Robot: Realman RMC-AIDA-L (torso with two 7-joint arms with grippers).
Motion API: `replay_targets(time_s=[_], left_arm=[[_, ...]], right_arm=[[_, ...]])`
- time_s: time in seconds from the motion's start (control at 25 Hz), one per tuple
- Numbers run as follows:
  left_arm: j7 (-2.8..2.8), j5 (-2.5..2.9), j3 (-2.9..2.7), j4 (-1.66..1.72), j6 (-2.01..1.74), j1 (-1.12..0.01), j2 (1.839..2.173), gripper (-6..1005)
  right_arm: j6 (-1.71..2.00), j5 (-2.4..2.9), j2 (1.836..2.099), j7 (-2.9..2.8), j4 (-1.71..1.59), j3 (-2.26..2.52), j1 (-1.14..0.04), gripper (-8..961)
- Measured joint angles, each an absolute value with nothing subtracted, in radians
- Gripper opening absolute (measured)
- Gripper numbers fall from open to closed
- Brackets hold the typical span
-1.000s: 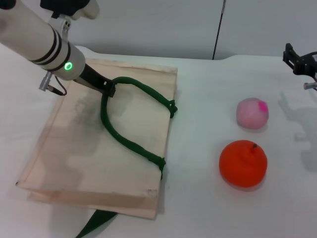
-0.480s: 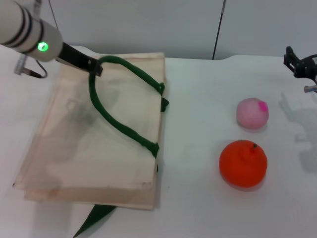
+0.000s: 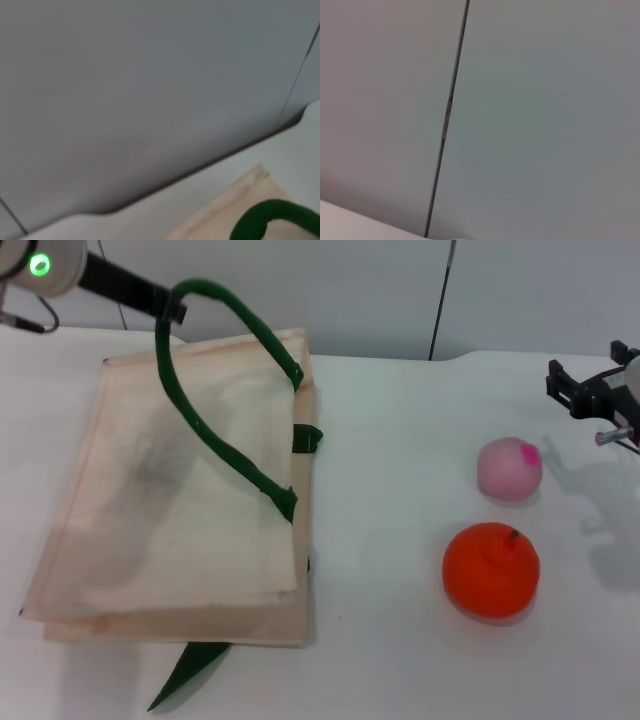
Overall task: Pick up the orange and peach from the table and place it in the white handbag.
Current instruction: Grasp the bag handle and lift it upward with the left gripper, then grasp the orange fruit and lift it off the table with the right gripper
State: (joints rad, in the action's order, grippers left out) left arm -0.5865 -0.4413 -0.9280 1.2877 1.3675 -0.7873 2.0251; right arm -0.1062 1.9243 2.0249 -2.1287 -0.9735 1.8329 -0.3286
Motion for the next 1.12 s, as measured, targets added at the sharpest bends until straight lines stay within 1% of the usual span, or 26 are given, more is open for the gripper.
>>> replay_targets(time_s=[0.24,0.44,0.92,1.12], left_arm=[[-0.580,-0.474,-0.934,1.416,1.429,-0.783,2.029,122],[-0.574,-0.490,-0.931,1.495,1.470,-0.774,2.031,122],[-0.548,-0.519,-0.937,1.679,1.557,-0.760,2.031,122],[-0.553,-0.539,-0.940,1.713,1.568,-0.756,2.030,123]], right_arm=[[-0.098,1.923,2.025,-2.103,-0.988,1.835,-0.322,790],[-0.016,1.927,2.025,-2.101,-1.037,1.805,-0.300,792],[0.179,1.943,2.023,-2.010,-1.273,1.727,-0.144,796],[0.281,2.008,2.028,-2.031,-1.341,1.683,-0.083,796]])
